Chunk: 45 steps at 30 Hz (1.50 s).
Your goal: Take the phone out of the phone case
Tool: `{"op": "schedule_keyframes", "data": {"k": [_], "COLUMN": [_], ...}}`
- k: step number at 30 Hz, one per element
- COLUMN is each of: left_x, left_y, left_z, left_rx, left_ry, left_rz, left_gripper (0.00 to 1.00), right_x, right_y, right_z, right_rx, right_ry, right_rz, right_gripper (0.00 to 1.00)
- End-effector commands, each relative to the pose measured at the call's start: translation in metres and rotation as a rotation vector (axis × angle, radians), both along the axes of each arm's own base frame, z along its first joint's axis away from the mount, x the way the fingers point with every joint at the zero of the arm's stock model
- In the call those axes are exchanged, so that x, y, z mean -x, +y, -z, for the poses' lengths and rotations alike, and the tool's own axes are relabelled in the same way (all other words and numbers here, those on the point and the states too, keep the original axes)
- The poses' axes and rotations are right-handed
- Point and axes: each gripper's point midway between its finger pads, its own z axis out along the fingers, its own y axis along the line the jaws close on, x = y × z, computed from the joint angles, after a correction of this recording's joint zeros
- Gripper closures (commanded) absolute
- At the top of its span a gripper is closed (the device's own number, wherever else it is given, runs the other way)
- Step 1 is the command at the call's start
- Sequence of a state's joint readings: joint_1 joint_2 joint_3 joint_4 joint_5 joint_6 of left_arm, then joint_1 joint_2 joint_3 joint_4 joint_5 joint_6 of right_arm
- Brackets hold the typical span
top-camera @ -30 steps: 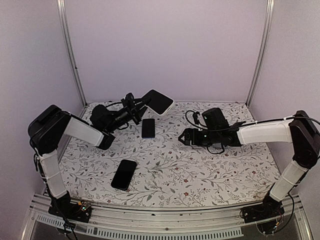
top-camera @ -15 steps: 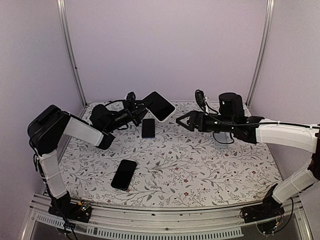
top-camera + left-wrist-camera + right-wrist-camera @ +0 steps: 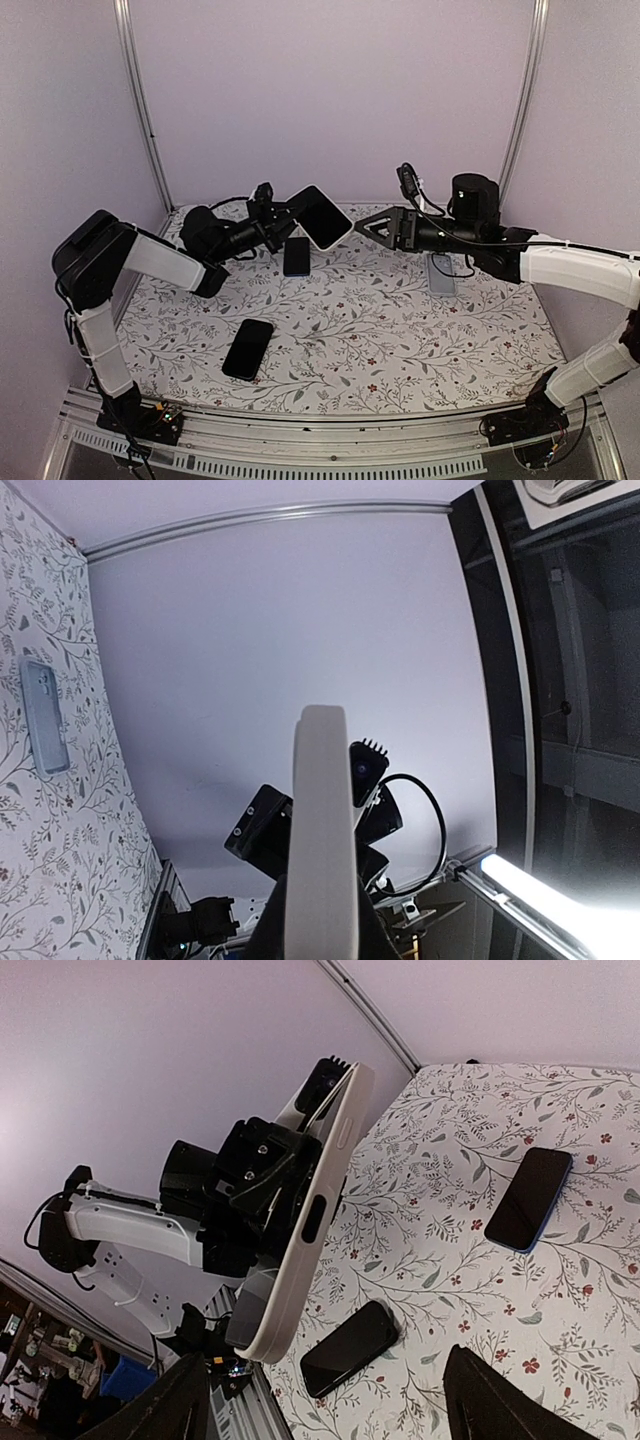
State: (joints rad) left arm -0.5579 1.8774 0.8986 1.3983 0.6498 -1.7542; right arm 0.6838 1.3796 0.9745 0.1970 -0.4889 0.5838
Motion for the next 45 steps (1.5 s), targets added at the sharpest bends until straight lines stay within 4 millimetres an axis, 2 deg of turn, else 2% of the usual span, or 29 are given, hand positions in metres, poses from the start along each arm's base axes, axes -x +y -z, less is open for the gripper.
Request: {"op": "schedule_keyframes", "data": {"k": [1,7,10,20,26,32,38,45], "left_x": [0.01,0.013,0.013,0.009,0.007,0.006,0.009,0.013], "left_y": [0.006,0.002,0.002,0.0,-0.001,-0.004,-0.008,-0.008], "left_z": [-0.044,-0.05,-0.051,-0.042,-0.04,-0.039,-0.045,-0.051], "left_rx": [0.059,0.056,0.055,0.042,0.041,0.039,0.044,0.048], "left_ry": [-0.136,-0.167,-0.169,-0.141,-0.134,-0.135,-0.161,-0.183], "left_rz": [0.007,0.033,0.038,0.033,0.032,0.037,0.06,0.073], "left_gripper": [1.0,1.0,1.0,1.0,1.0,1.0,1.0,1.0], "right_x": [-0.006,-0.013,-0.013,-0.013,-0.006,0.006,0.008,0.006], "right_y": [0.001,0.002,0.004,-0.002,-0.008,-0.001,0.013,0.017], "right_z": [-0.011,0.003,0.004,-0.002,-0.009,-0.021,-0.018,-0.017], "right_rx": [-0.043,-0.035,-0.035,-0.036,-0.041,-0.082,-0.108,-0.128], "right_ry": [0.006,0.065,0.068,0.053,0.024,0.001,0.035,0.055], "right_rz": [-0.015,-0.02,-0.027,-0.006,-0.004,-0.086,-0.173,-0.187], "right_gripper": [0.19,0.22,0.23,0.23,0.23,0.28,0.37,0.45]}}
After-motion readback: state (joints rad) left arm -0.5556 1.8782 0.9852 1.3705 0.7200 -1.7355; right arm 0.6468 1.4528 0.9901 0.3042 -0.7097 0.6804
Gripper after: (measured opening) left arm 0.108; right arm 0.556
